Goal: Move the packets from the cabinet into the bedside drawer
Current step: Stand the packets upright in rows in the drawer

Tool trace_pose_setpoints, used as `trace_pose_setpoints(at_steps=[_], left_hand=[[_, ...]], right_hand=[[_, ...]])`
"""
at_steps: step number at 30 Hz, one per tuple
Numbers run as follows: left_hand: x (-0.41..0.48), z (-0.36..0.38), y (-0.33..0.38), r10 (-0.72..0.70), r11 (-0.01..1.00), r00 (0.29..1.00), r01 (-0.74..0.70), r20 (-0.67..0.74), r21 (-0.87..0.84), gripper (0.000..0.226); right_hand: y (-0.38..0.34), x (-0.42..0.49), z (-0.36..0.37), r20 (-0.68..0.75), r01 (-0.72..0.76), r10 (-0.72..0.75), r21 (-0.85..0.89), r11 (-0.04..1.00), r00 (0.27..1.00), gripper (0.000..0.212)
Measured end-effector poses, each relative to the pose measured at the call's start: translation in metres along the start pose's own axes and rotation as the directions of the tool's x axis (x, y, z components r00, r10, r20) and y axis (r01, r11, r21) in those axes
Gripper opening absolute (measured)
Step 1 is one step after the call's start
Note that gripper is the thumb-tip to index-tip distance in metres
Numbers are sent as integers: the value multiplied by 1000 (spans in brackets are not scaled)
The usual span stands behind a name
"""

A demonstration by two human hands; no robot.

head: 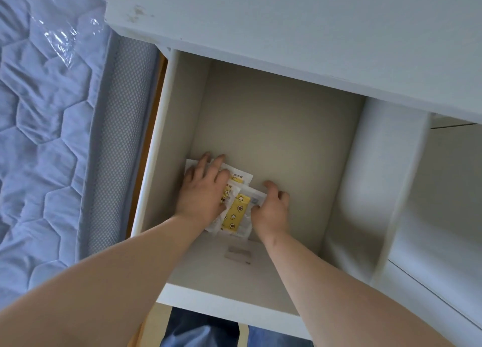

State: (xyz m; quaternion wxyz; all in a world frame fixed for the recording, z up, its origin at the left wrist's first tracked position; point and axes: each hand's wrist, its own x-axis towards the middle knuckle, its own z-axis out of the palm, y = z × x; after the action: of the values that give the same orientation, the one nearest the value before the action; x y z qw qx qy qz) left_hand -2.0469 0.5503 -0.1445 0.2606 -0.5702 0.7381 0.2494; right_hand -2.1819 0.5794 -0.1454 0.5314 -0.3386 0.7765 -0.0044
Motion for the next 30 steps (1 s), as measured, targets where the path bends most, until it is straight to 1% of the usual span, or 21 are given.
trace_pose_setpoints(at_steps=[3,6,7,9,11,13,14,15,16,17,18,20,21,24,26,30], left_hand=[[2,-4,5,-34,999,999,33,-36,-39,51],[4,-4,15,-103,986,993,94,-60,-140,33],[5,-4,18,-119,975,991,105,-65,-196,28],[7,-5,23,-120,928,991,93,-54,-362,25],[9,-4,25,-50,877,999,33,-23,-480,24],[10,-2,28,42,873,999,-22,30,-486,24],[11,0,30,79,866,996,-43,51,-499,24],[11,1,32,110,849,992,-64,58,-525,25],[12,2,33,136,840,990,-92,43,-534,28],[13,3,32,150,854,989,-125,11,-505,31],[13,2,30,156,887,987,-155,-33,-435,35],[14,-1,21,157,946,981,-182,-111,-270,43],[15,-3,17,151,964,983,-169,-101,-204,47],[17,-3,11,109,992,994,-107,30,-74,59],[15,-3,10,80,996,994,-76,79,-54,61],[8,-6,3,59,997,994,-55,87,-48,61]], right_hand=[[-4,3,-2,-5,-26,27,77,997,1000,49],[-1,3,-2,0,-51,51,121,991,999,49],[2,3,-2,9,-69,68,140,988,998,50],[7,4,-1,31,-107,103,179,978,994,51],[11,5,-1,68,-132,119,222,966,991,47],[12,4,-3,100,-163,140,296,941,985,38],[12,4,-4,95,-177,154,326,928,983,34],[11,4,-5,78,-179,162,331,926,984,30],[11,4,-5,53,-167,158,293,941,986,27],[9,4,-4,22,-155,155,237,959,988,26],[9,4,-4,-7,-145,150,195,970,989,27],[7,2,-6,-15,-124,128,135,983,992,35],[7,2,-9,-9,-119,121,130,984,993,40],[10,0,-14,28,-161,159,116,980,987,47],[10,-1,-11,51,-195,190,128,972,980,44],[4,-1,5,64,-217,209,152,964,976,36]])
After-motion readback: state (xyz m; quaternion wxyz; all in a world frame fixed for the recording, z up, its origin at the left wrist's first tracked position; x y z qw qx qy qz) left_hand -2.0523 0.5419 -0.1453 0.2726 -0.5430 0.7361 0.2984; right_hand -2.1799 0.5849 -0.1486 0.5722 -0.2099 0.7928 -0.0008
